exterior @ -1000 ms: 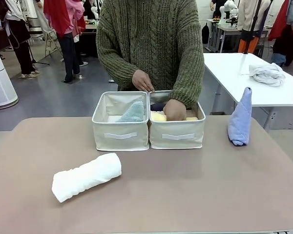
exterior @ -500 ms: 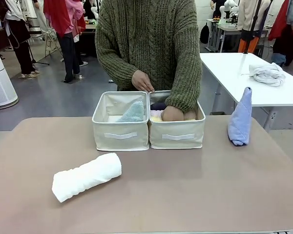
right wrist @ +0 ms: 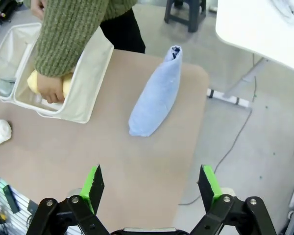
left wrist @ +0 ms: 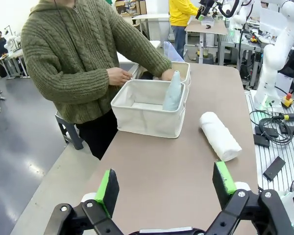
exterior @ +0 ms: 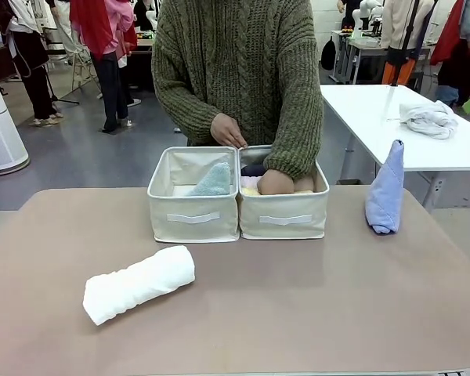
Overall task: Sort the towels based on their folding style.
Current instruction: Pick up another triangle-folded towel from the table and place it in the left Fabric basket.
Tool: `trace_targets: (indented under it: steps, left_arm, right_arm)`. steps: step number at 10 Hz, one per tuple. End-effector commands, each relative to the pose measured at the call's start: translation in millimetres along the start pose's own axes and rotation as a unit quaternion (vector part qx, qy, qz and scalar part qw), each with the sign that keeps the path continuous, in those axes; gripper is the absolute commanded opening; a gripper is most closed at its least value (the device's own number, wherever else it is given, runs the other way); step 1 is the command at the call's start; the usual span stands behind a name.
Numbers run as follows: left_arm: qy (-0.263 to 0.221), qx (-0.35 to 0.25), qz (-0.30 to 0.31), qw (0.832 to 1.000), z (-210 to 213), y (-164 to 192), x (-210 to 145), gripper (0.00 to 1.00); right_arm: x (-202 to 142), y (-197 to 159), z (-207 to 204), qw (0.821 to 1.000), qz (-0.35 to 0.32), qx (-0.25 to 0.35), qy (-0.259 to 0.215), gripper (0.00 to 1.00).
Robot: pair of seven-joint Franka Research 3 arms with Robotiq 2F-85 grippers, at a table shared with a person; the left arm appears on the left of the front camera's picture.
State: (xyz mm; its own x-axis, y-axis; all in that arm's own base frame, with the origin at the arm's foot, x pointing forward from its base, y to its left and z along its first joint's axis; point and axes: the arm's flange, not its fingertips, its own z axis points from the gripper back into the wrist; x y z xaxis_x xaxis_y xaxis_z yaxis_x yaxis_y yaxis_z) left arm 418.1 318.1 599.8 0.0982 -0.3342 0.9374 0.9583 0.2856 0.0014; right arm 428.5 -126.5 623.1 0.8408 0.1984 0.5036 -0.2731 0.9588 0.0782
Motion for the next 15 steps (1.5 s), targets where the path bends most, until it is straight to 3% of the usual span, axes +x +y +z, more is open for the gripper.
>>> trace_targets:
  steps: [1, 3, 5, 6, 7, 9, 10, 12, 15]
  left_arm:
    - [0.009, 0.001, 0.003, 1.000, 0.2, -2.7, 0.7, 1.00]
    - [0.009, 0.001, 0.003, 1.000, 0.2, -2.7, 0.7, 1.00]
    - [0.009, 0.001, 0.003, 1.000, 0.2, -2.7, 0.7, 1.00]
    - [0.009, 0.001, 0.003, 1.000, 0.2, -2.7, 0.7, 1.00]
    - [0.009, 0.001, 0.003, 1.000, 0.2, -2.7, 0.7, 1.00]
    - [0.009, 0.001, 0.003, 1.000, 0.2, -2.7, 0.7, 1.00]
    - [0.009, 0.001, 0.003, 1.000, 0.2, -2.7, 0.7, 1.00]
    - [0.009, 0.001, 0.003, 1.000, 0.2, -2.7, 0.7, 1.00]
    - [0.009, 0.001, 0.003, 1.000, 0.2, -2.7, 0.7, 1.00]
  right_arm:
    - [0.2, 2.8, -2.4, 1.000, 0.002, 0.000, 0.002, 1.00]
    - [49.9, 22.3, -61.6, 0.991, -0.125, -0.030, 0.031, 1.00]
    - [76.0, 27.1, -99.5, 0.971, -0.236, -0.044, 0.022, 1.00]
    - [83.3, 25.9, -115.8, 0.959, -0.279, -0.037, 0.024, 1.00]
    - [89.6, 22.6, -129.8, 0.953, -0.297, -0.022, 0.059, 1.00]
    - [108.3, 8.7, -147.2, 0.931, -0.351, -0.043, 0.089, 1.00]
    - [83.7, 20.1, -145.1, 0.953, -0.299, -0.026, 0.051, 1.00]
    - [83.7, 20.1, -145.1, 0.953, -0.299, -0.026, 0.051, 1.00]
    - [104.8, 0.6, -178.1, 0.941, -0.320, -0.055, 0.093, 1.00]
